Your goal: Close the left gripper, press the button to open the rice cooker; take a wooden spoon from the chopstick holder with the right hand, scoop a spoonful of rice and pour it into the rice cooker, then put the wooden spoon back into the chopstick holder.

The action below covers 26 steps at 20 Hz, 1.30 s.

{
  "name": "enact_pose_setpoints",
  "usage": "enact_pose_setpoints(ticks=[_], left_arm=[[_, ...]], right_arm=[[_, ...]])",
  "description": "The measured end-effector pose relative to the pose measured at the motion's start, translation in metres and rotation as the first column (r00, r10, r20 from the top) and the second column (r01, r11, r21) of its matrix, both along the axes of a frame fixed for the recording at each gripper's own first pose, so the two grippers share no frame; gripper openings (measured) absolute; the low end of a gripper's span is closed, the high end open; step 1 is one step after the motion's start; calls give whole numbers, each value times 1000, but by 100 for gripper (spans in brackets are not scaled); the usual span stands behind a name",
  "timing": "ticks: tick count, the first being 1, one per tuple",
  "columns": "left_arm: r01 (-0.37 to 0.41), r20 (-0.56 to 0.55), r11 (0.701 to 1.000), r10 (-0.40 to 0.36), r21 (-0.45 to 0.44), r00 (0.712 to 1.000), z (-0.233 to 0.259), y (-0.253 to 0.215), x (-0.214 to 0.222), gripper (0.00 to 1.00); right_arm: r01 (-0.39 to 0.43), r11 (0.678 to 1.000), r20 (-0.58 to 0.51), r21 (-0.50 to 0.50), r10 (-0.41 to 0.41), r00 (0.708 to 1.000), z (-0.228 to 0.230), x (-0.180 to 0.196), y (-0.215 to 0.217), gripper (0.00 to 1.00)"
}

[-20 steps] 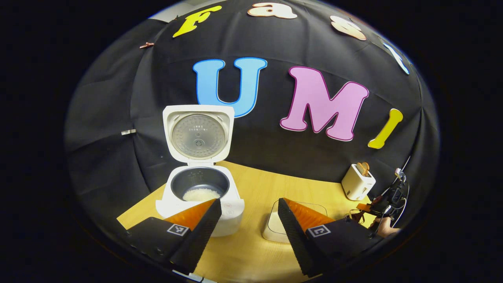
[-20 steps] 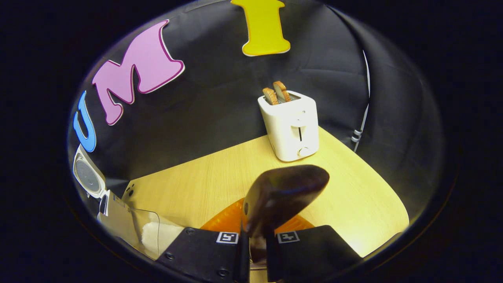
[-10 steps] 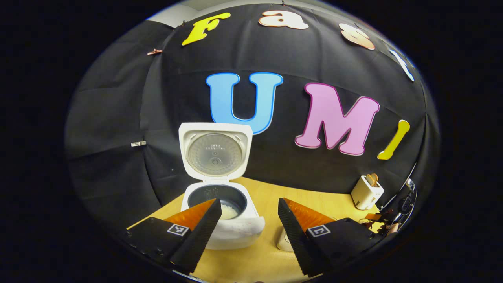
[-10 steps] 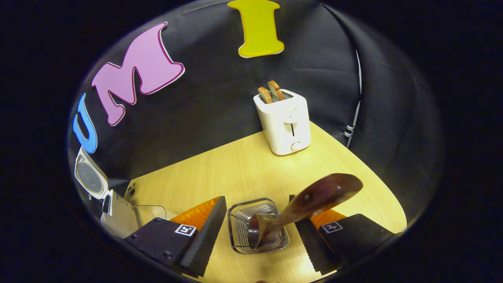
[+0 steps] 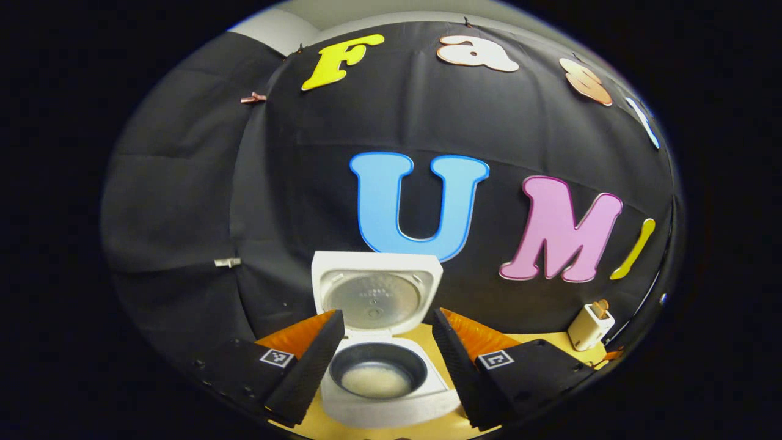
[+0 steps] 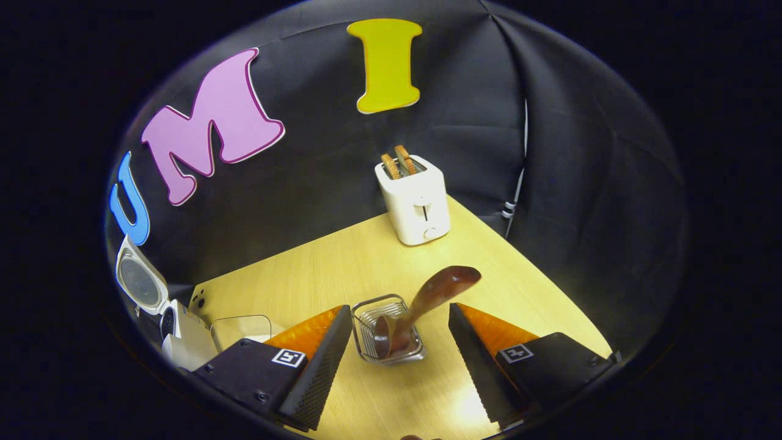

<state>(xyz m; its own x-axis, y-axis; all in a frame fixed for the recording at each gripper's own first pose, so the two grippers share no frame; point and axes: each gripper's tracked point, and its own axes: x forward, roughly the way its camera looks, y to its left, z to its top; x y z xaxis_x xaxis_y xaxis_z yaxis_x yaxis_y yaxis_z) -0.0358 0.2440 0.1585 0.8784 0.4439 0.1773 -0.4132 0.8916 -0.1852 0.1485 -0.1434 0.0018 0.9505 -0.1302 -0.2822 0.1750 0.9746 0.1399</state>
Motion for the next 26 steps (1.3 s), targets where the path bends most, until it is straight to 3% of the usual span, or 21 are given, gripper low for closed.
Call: enact_pose_setpoints(ticks=[7, 11, 14, 17, 20, 23, 26], left_arm=[[14, -5, 1000, -14, 16, 1000, 65, 81, 55, 94], [85, -54, 996, -86, -33, 995, 70, 114, 108, 93], [105, -107, 994, -106, -11, 989, 70, 137, 143, 93], [127, -132, 991, -131, -38, 982, 66, 148, 173, 92], [134, -240, 991, -136, -24, 961, 45, 148, 189, 92], [151, -271, 983, -174, -103, 947, 29, 139, 194, 93], [173, -291, 973, -211, -153, 933, 16, 124, 184, 92]], right_arm=[[95, 993, -5, -63, -96, 995, -10, -90, 11, 98], [126, 985, -58, -115, -133, 989, -39, -137, 23, 98], [190, 979, -52, -78, -194, 980, -45, -160, 32, 98], [208, 974, -11, -85, -210, 978, -37, -162, 44, 98], [191, 978, 6, -79, -191, 982, -32, -157, 64, 99], [174, 983, -10, -64, -175, 984, -47, -154, 83, 99], [99, 988, -36, -116, -104, 994, -64, -147, 109, 99]])
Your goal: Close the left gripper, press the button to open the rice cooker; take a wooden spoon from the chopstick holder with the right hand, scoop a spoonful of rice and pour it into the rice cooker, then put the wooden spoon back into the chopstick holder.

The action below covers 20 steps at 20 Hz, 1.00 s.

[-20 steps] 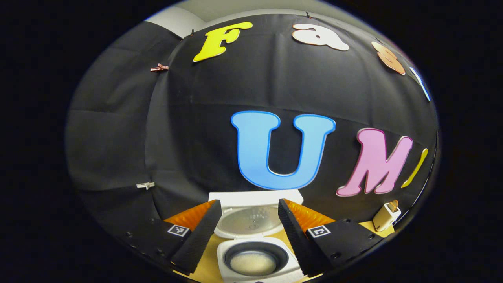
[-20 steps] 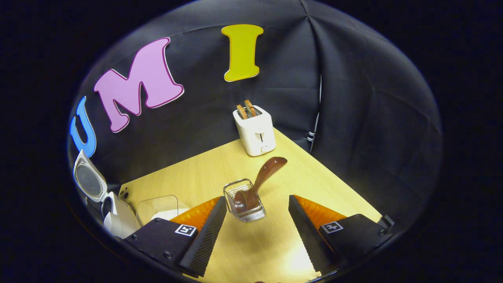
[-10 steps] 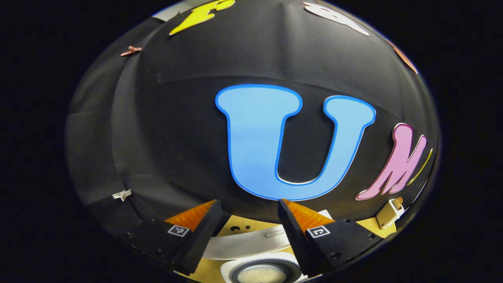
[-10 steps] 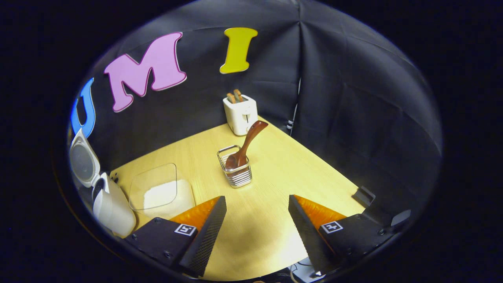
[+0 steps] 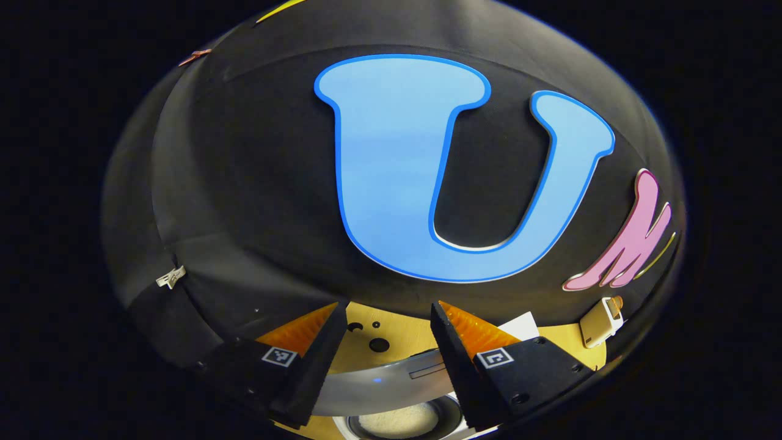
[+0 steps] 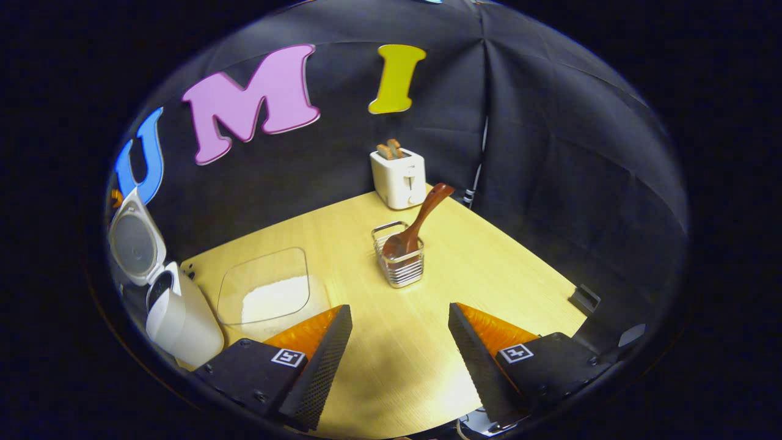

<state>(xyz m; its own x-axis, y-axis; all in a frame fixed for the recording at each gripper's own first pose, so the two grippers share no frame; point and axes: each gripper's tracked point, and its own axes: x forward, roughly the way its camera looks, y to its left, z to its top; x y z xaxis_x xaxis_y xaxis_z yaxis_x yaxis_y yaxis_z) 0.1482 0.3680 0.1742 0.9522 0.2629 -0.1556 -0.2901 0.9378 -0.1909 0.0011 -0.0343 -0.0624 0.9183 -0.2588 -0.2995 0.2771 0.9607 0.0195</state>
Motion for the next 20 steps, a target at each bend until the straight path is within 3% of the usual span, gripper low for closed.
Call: enact_pose_setpoints(ticks=[5, 10, 12, 13, 20], left_arm=[[81, -53, 993, -86, -83, 995, -37, -42, -31, 92], [77, -147, 984, -101, -161, 984, -119, -92, -62, 92], [55, -180, 991, -77, -125, 981, -147, -100, -69, 93], [47, -201, 994, -67, -103, 977, -161, -107, -67, 86], [-28, -323, 1000, 23, -11, 946, -231, -126, -75, 89]], right_arm=[[-160, 987, -47, -25, 159, 986, -14, 19, 41, 99], [-231, 973, -70, 1, 231, 970, -21, 33, 53, 99], [-241, 970, -71, 7, 241, 968, -21, 38, 50, 99], [-242, 970, -73, 10, 242, 967, -21, 40, 47, 99], [-257, 966, -89, 44, 260, 962, -30, 44, 33, 99]])
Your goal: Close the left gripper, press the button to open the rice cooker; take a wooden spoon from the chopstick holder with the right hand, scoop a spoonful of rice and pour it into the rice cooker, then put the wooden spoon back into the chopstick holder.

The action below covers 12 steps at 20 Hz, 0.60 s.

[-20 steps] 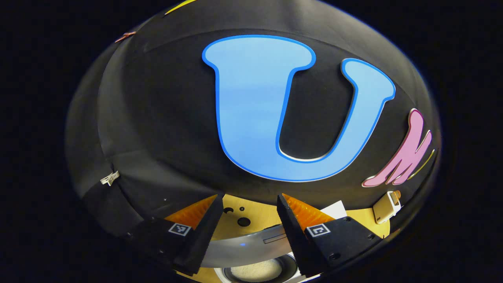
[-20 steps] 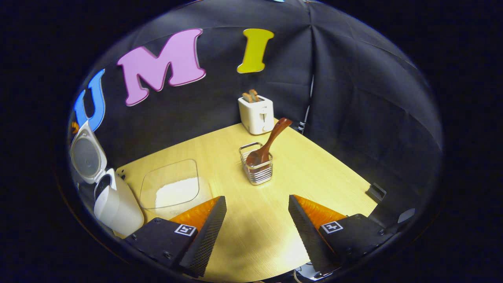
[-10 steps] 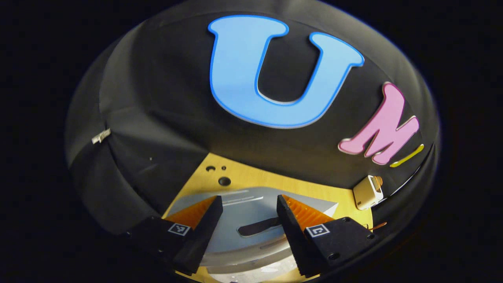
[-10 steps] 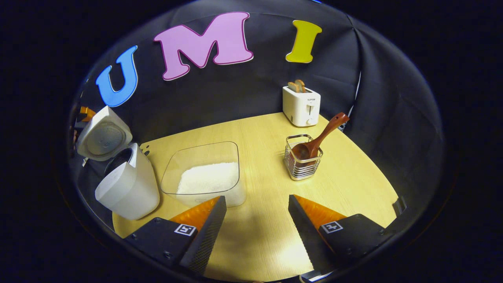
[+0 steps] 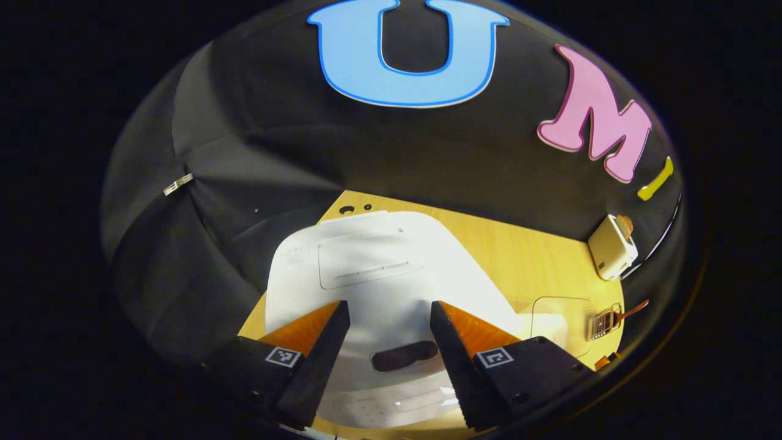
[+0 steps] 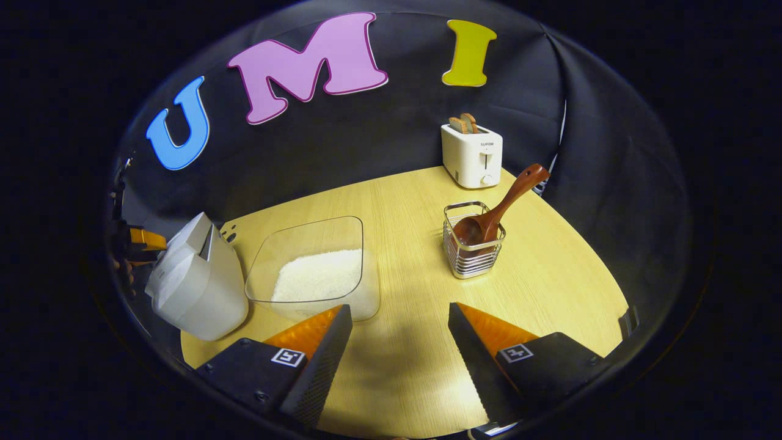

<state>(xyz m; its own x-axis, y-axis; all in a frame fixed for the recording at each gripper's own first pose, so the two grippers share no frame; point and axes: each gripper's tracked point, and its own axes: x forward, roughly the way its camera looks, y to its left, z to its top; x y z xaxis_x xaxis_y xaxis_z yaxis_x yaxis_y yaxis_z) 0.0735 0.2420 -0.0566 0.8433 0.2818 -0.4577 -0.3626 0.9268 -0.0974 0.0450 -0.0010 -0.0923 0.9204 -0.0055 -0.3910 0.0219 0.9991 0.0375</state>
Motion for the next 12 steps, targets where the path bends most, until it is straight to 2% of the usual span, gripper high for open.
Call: enact_pose_setpoints(ticks=[1, 2, 5, 6, 7, 8, 10, 12], left_arm=[[-8, -14, 1000, 9, 7, 1000, -7, -2, -1, 89], [-24, 35, 999, 23, 31, 999, -2, 0, 3, 90], [-46, 73, 997, 42, 55, 996, -8, -3, 2, 92], [-46, 106, 995, 37, 86, 994, -6, -4, 2, 92], [-40, 123, 993, 26, 111, 992, -8, -4, 2, 98], [-37, 156, 991, 17, 127, 988, -5, -4, 2, 93], [-31, 208, 993, 6, 113, 978, -5, -4, 5, 93], [-13, 209, 989, -18, 149, 978, -6, -3, 4, 94]], right_arm=[[-1, 1000, -3, -2, 1, 1000, -2, 0, -2, 99], [-3, 1000, -9, -1, 3, 1000, -5, -1, -4, 99], [-1, 1000, -23, 10, 1, 1000, -11, -1, -10, 99], [1, 1000, -27, 15, 0, 1000, -13, -2, -11, 99], [0, 1000, -30, 18, 0, 1000, -14, -1, -12, 99], [-2, 1000, -31, 17, 3, 1000, -15, 0, -12, 99], [-12, 1000, -27, 17, 13, 1000, -14, 0, -9, 99], [-24, 1000, -24, 11, 24, 999, -13, -1, -4, 99]])
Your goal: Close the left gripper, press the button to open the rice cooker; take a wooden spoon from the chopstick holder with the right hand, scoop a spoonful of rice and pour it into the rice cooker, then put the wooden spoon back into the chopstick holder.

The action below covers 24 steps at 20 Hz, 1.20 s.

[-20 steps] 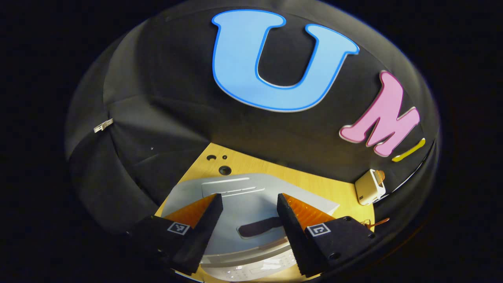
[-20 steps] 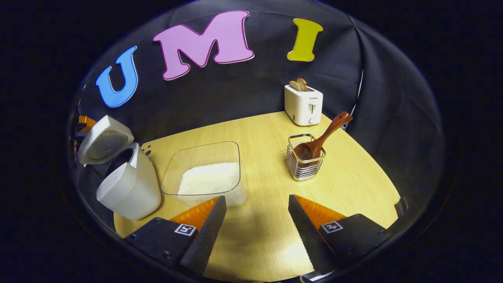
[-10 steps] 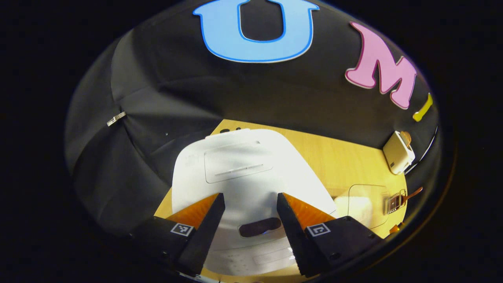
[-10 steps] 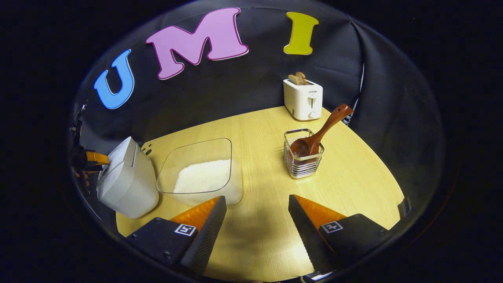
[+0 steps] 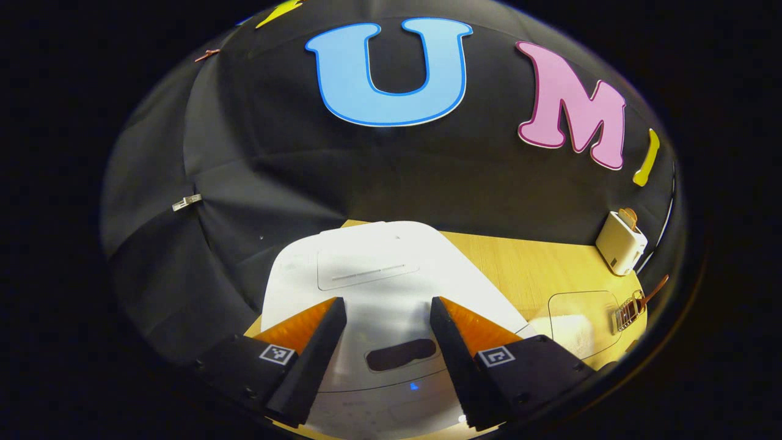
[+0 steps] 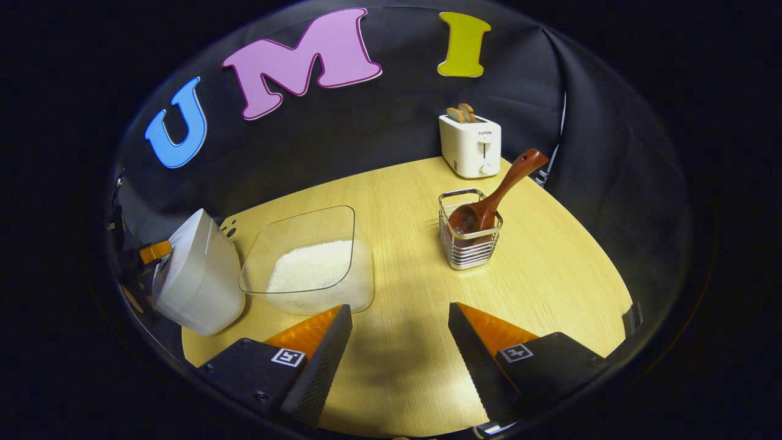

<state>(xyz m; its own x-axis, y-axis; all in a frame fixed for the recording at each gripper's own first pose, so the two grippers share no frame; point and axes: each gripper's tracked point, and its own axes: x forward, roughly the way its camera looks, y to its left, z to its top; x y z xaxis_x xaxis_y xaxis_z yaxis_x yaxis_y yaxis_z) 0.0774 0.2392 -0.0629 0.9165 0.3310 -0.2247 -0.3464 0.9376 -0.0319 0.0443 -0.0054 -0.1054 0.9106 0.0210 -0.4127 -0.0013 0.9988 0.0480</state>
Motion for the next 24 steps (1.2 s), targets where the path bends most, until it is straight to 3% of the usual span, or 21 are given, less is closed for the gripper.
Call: enact_pose_setpoints(ticks=[4, 5, 6, 11, 17, 20, 24], left_arm=[[-23, 11, 1000, 23, 8, 1000, 5, 5, -5, 93], [-27, 22, 1000, 26, 16, 999, 9, 2, -5, 97], [-22, 39, 1000, 21, 19, 999, 12, 0, -6, 100], [-5, 169, 998, -5, 58, 986, 49, -14, -31, 97], [52, 381, 989, -102, 140, 919, 111, -67, -96, 96], [111, 431, 984, -161, 137, 888, 121, -103, -123, 97], [174, 450, 981, -195, 87, 872, 112, -128, -153, 97]], right_arm=[[-33, 999, -3, -15, 33, 999, 1, -4, 14, 99], [-39, 999, 1, -24, 39, 999, 2, -7, 16, 99], [-42, 999, 8, -32, 42, 999, 4, -8, 18, 98], [-34, 999, 41, -33, 35, 999, 15, -12, 27, 99], [-87, 992, 162, -92, 101, 981, 62, -18, 61, 98], [-110, 990, 226, -93, 129, 966, 89, -26, 84, 98], [-85, 990, 323, -113, 118, 939, 109, -51, 95, 98]])
